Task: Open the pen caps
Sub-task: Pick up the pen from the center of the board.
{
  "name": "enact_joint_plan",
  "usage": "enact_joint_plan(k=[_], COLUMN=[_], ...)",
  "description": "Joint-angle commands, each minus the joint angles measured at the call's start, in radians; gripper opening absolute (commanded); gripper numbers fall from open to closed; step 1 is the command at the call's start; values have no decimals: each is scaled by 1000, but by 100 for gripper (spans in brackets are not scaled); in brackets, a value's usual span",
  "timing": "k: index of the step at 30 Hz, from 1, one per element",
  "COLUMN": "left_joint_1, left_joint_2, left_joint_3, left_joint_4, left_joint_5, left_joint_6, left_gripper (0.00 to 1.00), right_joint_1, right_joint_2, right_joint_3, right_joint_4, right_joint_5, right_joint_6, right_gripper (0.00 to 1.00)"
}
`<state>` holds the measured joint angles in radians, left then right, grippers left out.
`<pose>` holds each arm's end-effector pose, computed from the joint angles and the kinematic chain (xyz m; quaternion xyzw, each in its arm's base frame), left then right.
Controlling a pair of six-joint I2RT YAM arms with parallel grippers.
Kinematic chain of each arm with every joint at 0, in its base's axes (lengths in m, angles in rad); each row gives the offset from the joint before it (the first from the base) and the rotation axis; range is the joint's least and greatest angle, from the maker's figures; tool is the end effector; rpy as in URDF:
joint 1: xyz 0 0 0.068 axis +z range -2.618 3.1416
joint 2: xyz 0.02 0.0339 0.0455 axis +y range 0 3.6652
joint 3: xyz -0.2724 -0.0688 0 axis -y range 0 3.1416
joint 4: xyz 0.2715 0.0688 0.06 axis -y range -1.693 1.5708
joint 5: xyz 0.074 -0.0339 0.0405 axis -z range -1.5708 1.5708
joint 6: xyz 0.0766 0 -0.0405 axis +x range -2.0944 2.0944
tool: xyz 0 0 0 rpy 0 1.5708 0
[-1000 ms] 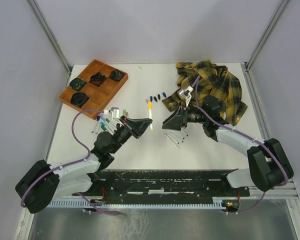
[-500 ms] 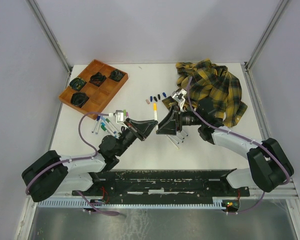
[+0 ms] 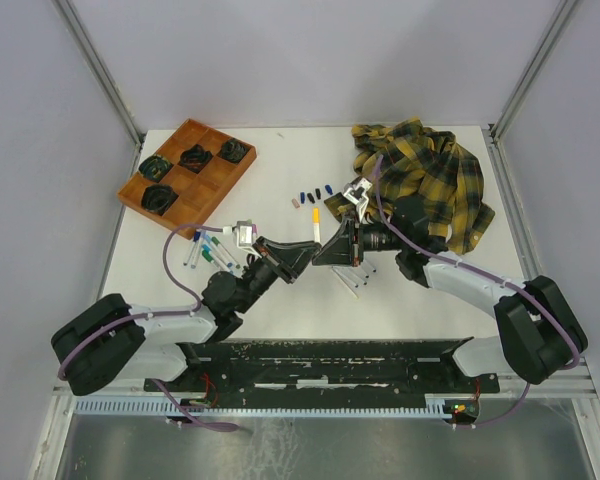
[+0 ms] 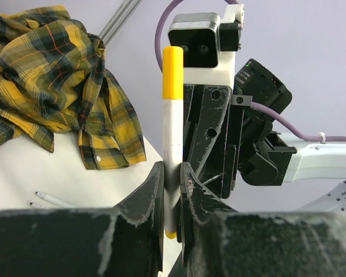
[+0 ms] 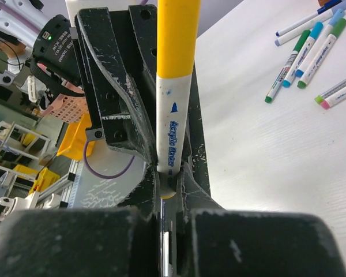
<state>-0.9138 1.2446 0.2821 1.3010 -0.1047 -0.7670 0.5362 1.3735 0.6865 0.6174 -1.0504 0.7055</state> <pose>0.1766 -0.2158 0.2329 -0.0003 0.5787 -0.5869 0.5663 0.2466 0.2239 0.2470 -0.2873 0.6594 0.6415 0.2667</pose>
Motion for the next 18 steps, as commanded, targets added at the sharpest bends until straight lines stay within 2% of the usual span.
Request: enact_joint_plan(k=[1, 5, 8, 13, 16, 18], left_joint_1=[-6, -4, -1, 39, 120, 186], left_joint_2=[-9, -64, -136, -276, -316, -315], left_joint_3=[29, 26, 35, 90, 135, 152], left_joint_4=[67, -7, -123, -394, -523, -546], left_joint_5=[-27, -42, -49, -46, 58, 161], left_joint_6=[15, 28, 59, 93, 55, 18], left_gripper=[6, 43, 60, 73, 75, 75], right_joint_1=[8, 6, 7, 8, 8, 8], right_joint_2=[-7, -12, -12, -13, -16, -14], right_joint_3=[54, 69, 95, 127, 159, 190], right_joint_4=[-16, -73, -155, -254, -334, -430], right_joint_5=[-7, -16, -27, -61, -102, -131], right_joint_6=[-41, -69, -112, -175, -237, -311], right_gripper=[0, 0, 0, 0, 0, 0])
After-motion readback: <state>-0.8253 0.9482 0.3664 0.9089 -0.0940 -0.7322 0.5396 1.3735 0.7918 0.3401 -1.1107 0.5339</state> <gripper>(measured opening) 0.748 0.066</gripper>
